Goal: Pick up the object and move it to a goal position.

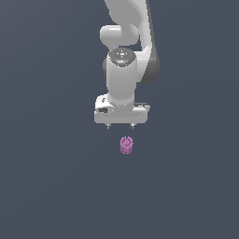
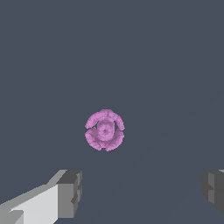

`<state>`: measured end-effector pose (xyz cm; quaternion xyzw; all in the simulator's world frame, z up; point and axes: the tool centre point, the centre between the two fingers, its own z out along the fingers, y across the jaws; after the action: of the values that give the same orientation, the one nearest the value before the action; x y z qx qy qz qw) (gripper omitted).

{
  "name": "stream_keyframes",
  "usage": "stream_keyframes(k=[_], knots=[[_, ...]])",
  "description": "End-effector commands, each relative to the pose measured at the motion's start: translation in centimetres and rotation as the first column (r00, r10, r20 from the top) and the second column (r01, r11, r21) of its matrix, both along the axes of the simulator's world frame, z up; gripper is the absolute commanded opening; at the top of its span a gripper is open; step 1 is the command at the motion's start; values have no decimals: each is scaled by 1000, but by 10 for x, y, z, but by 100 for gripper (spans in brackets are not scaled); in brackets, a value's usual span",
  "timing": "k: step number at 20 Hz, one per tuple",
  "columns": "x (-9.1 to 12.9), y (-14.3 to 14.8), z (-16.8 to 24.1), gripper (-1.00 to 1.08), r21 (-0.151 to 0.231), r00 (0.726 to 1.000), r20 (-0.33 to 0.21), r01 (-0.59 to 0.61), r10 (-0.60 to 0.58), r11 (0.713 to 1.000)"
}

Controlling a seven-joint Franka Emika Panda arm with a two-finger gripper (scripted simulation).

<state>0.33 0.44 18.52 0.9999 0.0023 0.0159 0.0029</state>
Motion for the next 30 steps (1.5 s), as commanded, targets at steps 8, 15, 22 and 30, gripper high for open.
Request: stream_keyframes(k=[8, 15, 22, 30], knots=[[-8, -10, -9, 100, 3, 999, -35, 4, -4, 1000], [-8, -11, -11, 100, 3, 999, -40, -1, 1, 1000], [-5, -7, -17, 100, 1, 996, -41, -73, 73, 997], [3, 2, -33, 100, -1, 968, -41, -248, 248, 969]])
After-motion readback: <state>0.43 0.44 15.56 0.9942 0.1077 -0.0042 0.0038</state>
